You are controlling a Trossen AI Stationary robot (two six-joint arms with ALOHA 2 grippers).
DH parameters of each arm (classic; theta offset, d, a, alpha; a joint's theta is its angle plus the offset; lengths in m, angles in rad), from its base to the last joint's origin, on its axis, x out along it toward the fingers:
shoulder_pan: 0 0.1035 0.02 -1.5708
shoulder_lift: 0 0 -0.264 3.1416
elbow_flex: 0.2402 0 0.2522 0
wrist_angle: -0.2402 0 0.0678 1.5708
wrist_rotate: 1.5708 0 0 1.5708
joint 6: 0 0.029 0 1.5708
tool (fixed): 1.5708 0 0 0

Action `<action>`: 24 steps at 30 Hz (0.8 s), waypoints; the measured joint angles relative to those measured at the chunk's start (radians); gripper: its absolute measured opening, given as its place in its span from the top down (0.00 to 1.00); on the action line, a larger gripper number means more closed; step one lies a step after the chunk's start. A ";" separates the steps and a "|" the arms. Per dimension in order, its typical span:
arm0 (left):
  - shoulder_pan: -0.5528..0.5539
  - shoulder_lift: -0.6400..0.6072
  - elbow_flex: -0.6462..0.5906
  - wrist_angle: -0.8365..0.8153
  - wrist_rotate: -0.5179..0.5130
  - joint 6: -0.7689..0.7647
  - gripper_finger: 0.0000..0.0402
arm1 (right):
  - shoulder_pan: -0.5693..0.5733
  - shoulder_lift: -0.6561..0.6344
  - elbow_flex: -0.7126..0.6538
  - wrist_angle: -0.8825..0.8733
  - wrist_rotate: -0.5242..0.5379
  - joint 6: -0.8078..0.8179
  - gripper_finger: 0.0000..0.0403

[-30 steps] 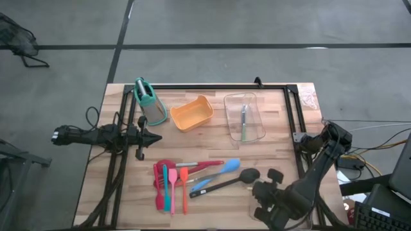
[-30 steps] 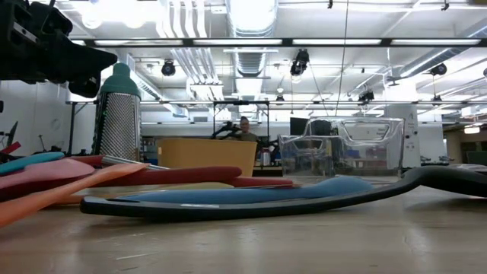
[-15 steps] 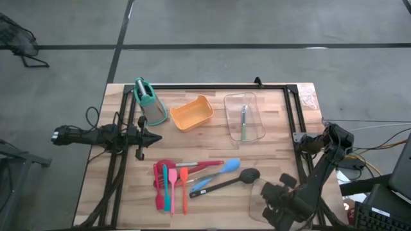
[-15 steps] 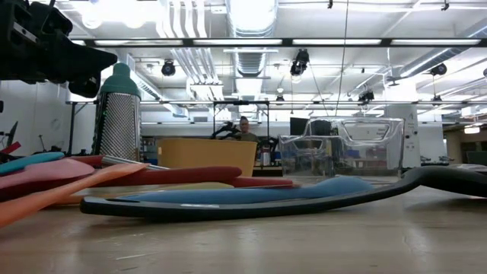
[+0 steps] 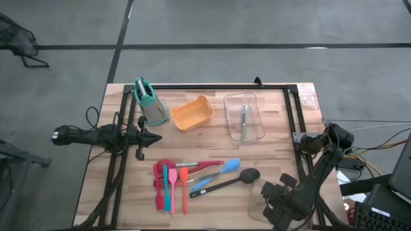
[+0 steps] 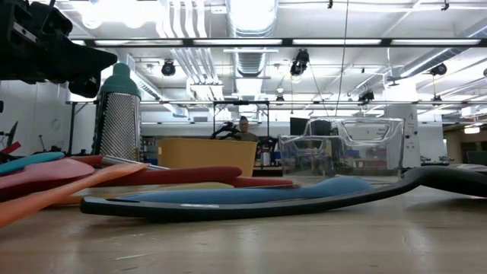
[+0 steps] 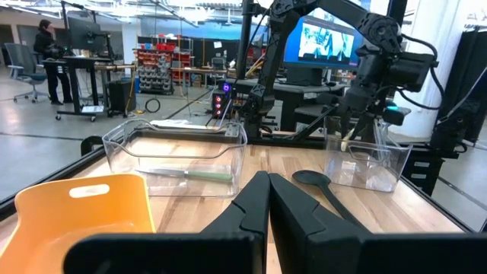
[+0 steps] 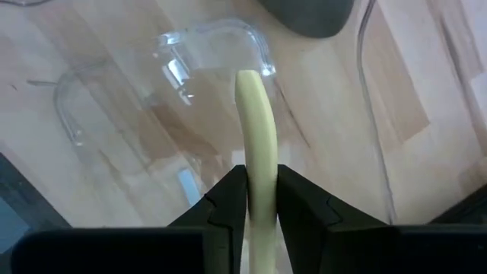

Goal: Pick & Place Kitchen Items
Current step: Put the right yellow kitchen knife into the top transparent bin

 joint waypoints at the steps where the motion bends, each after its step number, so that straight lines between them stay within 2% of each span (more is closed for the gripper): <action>1: 0.000 0.000 0.000 0.000 0.000 0.000 0.97 | -0.002 0.000 -0.004 0.006 0.000 0.000 0.82; 15: 0.000 0.000 0.000 0.000 0.000 0.000 0.97 | -0.021 0.000 -0.017 0.017 -0.003 -0.039 0.97; 24: 0.000 0.000 0.000 0.000 0.000 0.000 0.97 | -0.028 -0.014 -0.016 0.013 -0.008 -0.074 0.98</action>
